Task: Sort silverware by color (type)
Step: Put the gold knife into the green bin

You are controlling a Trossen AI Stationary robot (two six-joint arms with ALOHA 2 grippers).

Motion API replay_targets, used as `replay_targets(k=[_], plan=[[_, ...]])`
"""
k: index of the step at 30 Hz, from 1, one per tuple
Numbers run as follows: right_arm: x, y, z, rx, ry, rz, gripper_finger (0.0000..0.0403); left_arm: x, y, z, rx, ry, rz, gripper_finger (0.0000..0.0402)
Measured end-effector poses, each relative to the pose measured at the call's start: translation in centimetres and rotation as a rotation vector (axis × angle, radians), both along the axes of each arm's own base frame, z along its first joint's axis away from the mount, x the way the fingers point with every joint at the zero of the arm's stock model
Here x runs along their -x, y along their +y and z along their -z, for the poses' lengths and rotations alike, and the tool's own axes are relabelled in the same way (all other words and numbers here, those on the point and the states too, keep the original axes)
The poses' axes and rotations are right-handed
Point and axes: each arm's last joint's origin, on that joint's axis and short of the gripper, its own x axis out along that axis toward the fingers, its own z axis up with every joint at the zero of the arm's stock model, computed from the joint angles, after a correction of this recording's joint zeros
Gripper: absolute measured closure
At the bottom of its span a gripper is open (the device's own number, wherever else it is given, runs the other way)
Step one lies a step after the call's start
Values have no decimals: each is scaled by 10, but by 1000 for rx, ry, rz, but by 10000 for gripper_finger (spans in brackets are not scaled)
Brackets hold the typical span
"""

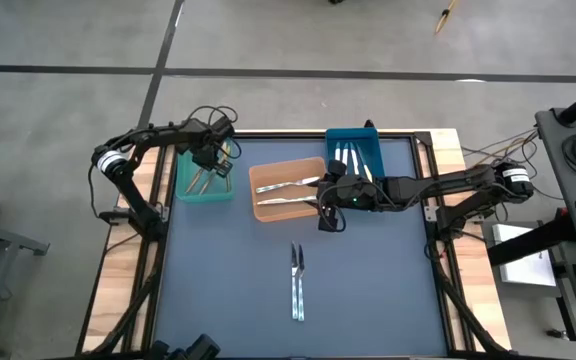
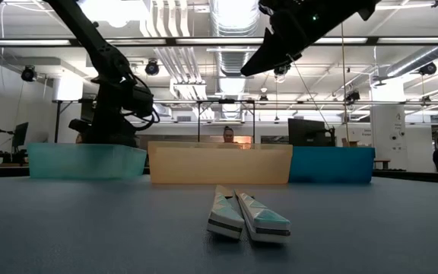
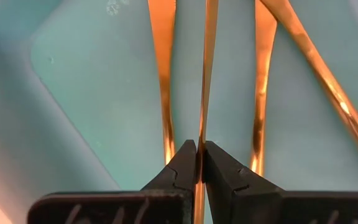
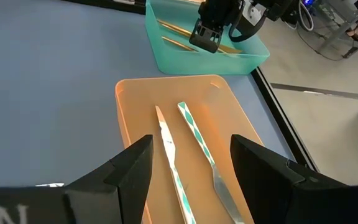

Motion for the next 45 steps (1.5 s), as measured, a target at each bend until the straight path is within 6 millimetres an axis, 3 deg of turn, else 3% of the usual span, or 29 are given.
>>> replay_targets(k=[30,45], plan=[[1,0,2,6,7,-3,197,1,-2,3,14,-20,-15,401],[1,0,2,6,7,-3,197,-5,2,16,34,-25,-9,401]])
